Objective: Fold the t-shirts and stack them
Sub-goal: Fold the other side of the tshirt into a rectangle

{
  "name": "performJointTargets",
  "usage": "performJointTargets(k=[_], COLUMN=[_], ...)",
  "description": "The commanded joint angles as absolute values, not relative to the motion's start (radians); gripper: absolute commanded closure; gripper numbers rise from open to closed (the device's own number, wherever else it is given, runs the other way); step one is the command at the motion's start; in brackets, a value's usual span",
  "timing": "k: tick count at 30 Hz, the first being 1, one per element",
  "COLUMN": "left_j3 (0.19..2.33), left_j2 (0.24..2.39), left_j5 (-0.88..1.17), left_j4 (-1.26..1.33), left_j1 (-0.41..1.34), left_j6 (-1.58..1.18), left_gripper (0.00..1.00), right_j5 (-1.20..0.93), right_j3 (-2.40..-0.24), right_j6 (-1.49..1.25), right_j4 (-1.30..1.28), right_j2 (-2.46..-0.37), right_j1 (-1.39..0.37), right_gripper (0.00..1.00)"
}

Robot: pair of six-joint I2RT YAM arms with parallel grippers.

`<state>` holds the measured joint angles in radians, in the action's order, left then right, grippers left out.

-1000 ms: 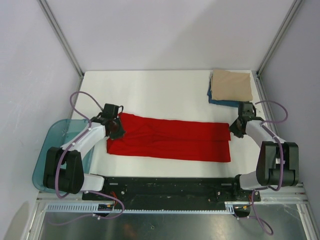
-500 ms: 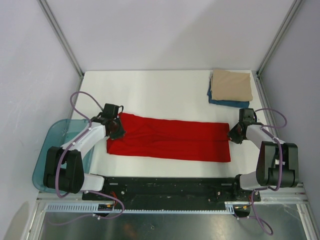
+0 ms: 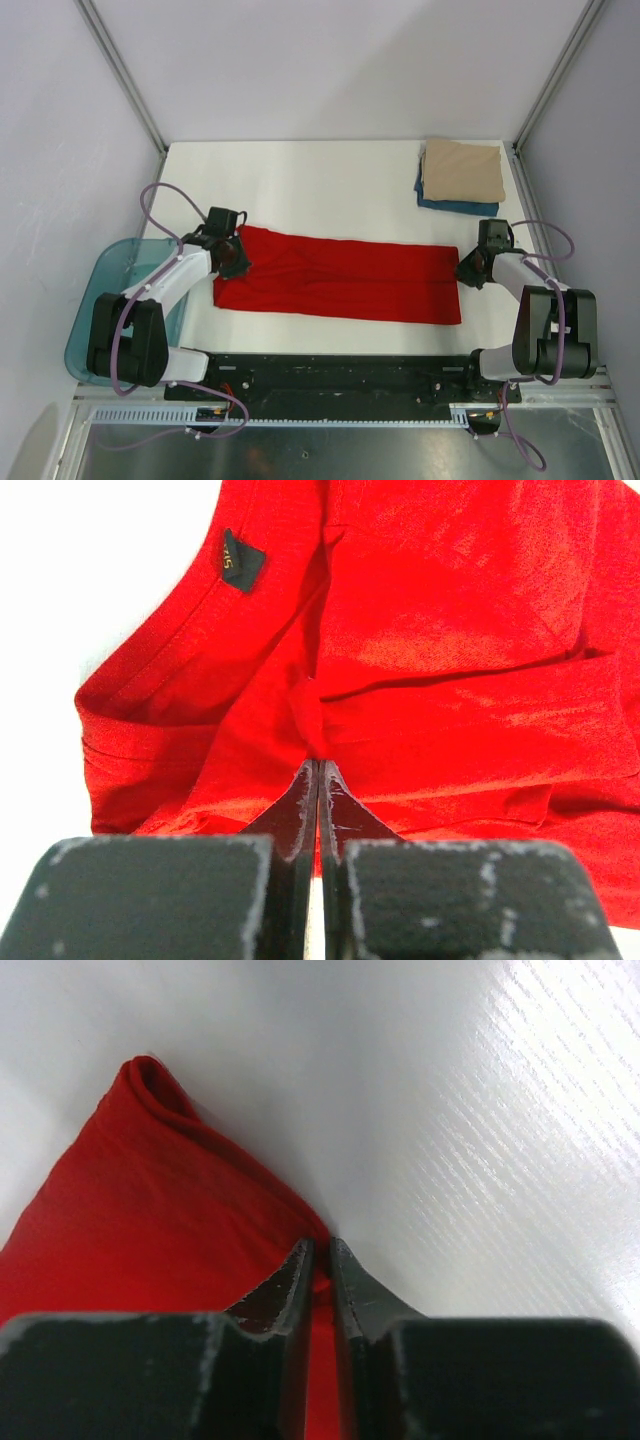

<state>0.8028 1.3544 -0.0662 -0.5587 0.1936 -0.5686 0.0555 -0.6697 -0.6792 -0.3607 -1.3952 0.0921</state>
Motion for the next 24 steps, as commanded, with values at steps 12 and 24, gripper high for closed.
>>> performJointTargets(k=[12, 24], left_j3=[1.018, 1.335], left_j2=[1.412, 1.594], left_j5=[-0.097, -0.139], left_j4=[-0.551, -0.599], left_j1=[0.186, 0.144], left_j6=[-0.543, -0.507], left_gripper=[1.0, 1.0], right_j5=[0.024, 0.013], right_j3=[-0.726, -0.913], right_j6=[-0.69, -0.686], right_j4=[-0.391, -0.404], right_j2=[-1.363, -1.448], right_j1=[0.117, 0.124], right_gripper=[1.0, 1.0])
